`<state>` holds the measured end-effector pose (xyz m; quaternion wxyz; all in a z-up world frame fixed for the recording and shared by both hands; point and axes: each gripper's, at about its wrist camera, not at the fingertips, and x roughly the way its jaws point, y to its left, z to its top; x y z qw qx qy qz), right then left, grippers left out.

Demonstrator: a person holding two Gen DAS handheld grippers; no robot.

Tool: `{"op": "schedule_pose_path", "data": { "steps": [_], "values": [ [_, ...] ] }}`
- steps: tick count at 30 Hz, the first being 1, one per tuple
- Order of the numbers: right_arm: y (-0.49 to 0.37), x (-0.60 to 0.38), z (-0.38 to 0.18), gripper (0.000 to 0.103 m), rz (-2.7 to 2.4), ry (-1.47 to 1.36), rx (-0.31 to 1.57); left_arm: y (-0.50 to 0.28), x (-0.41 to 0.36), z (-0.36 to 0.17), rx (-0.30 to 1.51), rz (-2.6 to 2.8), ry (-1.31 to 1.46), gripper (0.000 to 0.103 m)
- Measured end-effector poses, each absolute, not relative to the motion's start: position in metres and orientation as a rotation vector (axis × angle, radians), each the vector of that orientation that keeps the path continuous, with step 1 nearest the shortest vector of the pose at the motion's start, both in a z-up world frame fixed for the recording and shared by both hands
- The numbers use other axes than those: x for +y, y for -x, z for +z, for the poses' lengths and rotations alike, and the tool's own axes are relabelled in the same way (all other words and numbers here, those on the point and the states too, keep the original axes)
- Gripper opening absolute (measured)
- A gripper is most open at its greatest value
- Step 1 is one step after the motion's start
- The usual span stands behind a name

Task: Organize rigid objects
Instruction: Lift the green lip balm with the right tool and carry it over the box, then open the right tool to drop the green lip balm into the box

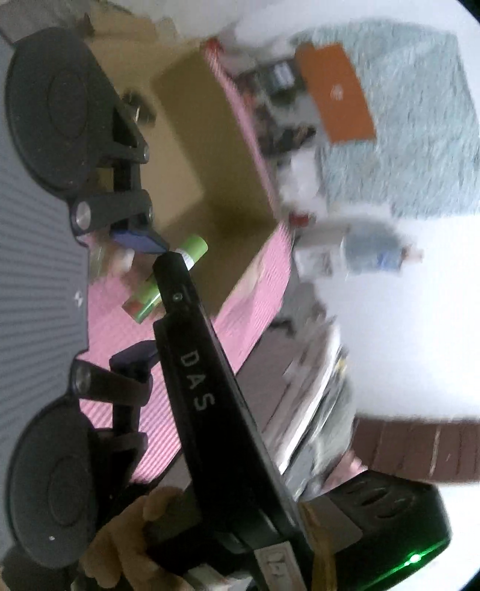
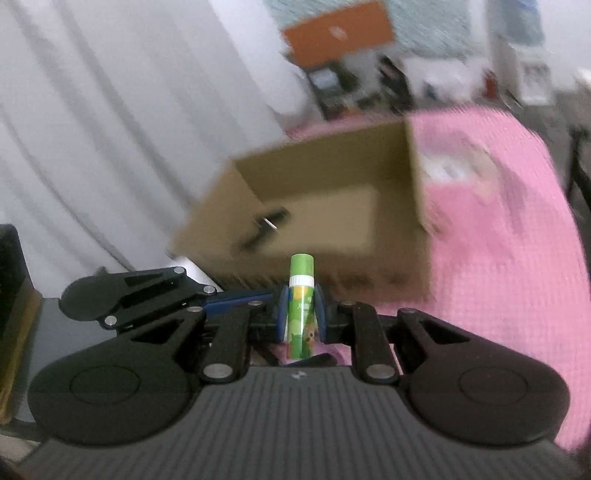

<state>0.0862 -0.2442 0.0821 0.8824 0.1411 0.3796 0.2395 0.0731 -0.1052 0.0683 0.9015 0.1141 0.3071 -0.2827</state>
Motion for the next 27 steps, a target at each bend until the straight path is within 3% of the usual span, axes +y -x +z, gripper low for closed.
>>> {"op": "schedule_pose_path", "data": {
  "steps": [6, 15, 22, 27],
  "values": [
    [-0.16, -0.187, 0.092, 0.015, 0.648, -0.297, 0.835, -0.126, -0.054, 0.081, 0.711, -0.455, -0.182, 0.052],
    [-0.289, -0.114, 0.025, 0.015, 0.732, -0.4, 1.202, -0.212, -0.003, 0.041, 0.948, -0.362, -0.158, 0.051],
    [-0.325, -0.09, -0.017, 0.017, 0.702, -0.404, 1.376, -0.225, 0.009, 0.023, 1.012, -0.346, -0.159, 0.053],
    [-0.323, -0.096, -0.015, 0.017, 0.716, -0.415, 1.352, -0.22, 0.016, 0.029, 0.986, -0.336, -0.138, 0.056]
  ]
}}
